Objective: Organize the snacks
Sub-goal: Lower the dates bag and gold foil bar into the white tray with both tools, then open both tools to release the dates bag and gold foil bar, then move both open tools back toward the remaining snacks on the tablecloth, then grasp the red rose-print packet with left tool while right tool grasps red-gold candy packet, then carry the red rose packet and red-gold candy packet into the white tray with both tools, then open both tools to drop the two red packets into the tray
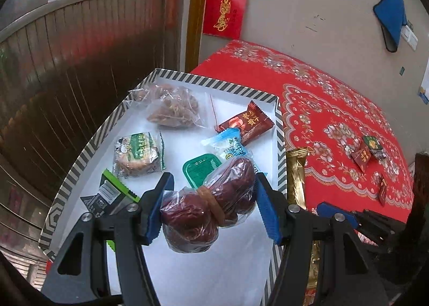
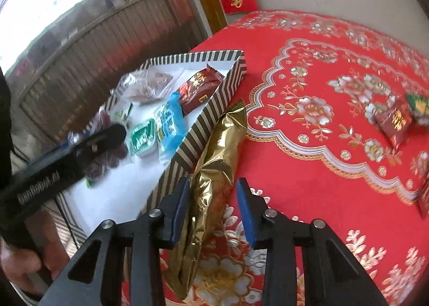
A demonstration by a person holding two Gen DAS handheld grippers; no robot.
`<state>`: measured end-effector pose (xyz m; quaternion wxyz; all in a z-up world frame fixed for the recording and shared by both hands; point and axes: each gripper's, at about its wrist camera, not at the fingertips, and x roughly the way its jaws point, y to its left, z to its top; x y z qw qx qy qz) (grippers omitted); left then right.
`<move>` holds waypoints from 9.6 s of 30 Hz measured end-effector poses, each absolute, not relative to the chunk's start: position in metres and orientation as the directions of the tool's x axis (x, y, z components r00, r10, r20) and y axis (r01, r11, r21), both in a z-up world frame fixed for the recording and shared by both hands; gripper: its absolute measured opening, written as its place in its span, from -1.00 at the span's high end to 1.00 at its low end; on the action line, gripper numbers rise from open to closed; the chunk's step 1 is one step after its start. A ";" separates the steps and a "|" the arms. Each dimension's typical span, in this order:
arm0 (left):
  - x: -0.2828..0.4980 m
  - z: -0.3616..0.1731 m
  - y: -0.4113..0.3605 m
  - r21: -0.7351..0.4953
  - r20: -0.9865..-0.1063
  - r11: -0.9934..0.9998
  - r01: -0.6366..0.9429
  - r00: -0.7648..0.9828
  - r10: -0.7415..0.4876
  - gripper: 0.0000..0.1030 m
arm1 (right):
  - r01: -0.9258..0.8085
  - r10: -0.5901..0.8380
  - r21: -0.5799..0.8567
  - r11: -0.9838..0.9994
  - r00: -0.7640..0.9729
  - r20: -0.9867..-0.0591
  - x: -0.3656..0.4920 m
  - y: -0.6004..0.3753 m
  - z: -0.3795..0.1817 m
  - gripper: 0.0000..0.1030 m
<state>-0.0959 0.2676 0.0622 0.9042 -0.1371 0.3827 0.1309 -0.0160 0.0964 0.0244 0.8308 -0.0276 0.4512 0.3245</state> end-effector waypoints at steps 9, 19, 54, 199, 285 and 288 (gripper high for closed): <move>-0.095 0.060 0.265 -0.144 -0.733 0.931 -0.335 0.668 0.127 -0.21 | -0.594 0.427 0.115 0.796 0.418 -0.802 -0.027 0.123 0.013 0.33; -0.090 0.059 0.240 -0.129 -0.733 0.949 -0.289 0.672 0.105 -0.21 | -0.500 0.348 0.024 0.866 0.567 -0.747 -0.038 0.070 0.021 0.77; -0.100 0.054 0.276 -0.159 -0.763 0.916 -0.368 0.635 0.122 0.11 | -0.566 0.523 0.170 0.807 0.549 -0.652 -0.044 0.081 0.066 0.77; -0.004 0.044 0.077 -0.025 -0.764 1.000 -0.018 0.645 -0.008 0.27 | -0.207 0.226 0.113 0.972 0.685 -0.693 -0.011 -0.090 0.041 0.48; -0.114 0.047 0.327 0.040 -0.727 0.883 -0.467 0.593 0.347 0.25 | -0.693 0.637 0.262 0.671 0.359 -0.683 -0.014 0.195 0.050 0.23; -0.115 0.050 0.328 0.028 -0.724 0.882 -0.470 0.599 0.343 0.25 | -0.681 0.640 0.280 0.677 0.356 -0.681 -0.013 0.191 0.052 0.22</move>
